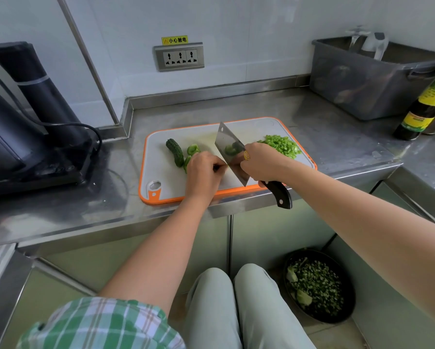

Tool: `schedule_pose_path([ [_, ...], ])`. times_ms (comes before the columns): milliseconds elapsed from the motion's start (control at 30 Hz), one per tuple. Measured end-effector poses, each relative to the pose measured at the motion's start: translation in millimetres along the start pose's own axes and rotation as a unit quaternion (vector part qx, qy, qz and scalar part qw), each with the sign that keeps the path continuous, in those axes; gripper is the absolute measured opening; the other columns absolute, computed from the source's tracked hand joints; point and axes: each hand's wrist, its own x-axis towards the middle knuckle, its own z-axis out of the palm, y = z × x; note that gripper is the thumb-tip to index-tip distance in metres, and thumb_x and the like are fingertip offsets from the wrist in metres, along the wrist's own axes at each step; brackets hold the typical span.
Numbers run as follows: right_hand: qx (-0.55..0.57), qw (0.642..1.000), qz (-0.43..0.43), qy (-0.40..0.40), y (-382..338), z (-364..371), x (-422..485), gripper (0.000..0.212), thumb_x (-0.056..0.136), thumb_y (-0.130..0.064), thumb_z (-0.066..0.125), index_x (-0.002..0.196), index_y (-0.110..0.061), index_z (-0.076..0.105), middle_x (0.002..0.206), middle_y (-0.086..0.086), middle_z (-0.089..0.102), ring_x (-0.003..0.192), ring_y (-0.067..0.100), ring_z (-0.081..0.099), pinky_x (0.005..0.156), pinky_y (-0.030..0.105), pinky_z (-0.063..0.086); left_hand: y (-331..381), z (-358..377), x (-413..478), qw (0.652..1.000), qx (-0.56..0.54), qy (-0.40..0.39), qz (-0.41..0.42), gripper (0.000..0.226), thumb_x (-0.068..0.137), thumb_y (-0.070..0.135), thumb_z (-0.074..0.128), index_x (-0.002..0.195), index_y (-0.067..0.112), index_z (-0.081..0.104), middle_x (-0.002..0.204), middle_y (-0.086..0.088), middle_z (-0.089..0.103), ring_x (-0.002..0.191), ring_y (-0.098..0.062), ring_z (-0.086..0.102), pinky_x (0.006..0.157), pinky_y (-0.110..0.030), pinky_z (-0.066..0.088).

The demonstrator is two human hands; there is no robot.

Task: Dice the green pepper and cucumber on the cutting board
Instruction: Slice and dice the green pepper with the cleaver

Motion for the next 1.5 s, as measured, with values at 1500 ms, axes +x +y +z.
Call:
schedule_pose_path([
  [1500, 0.071, 0.997, 0.025, 0.014, -13, 19, -5, 0.012, 0.085, -0.003, 0.044, 0.096, -0.001, 0.049, 0.088, 0.019, 0.062, 0.076, 0.033, 0.061, 0.064, 0.033, 0.049, 7, -29, -4, 0.984, 0.172, -0.021, -0.025, 0.011, 0.082, 0.026, 0.07, 0.092, 0.028, 0.076, 0.1, -0.004, 0.059, 0.105, -0.029, 0.045, 0.085, -0.034, 0.031],
])
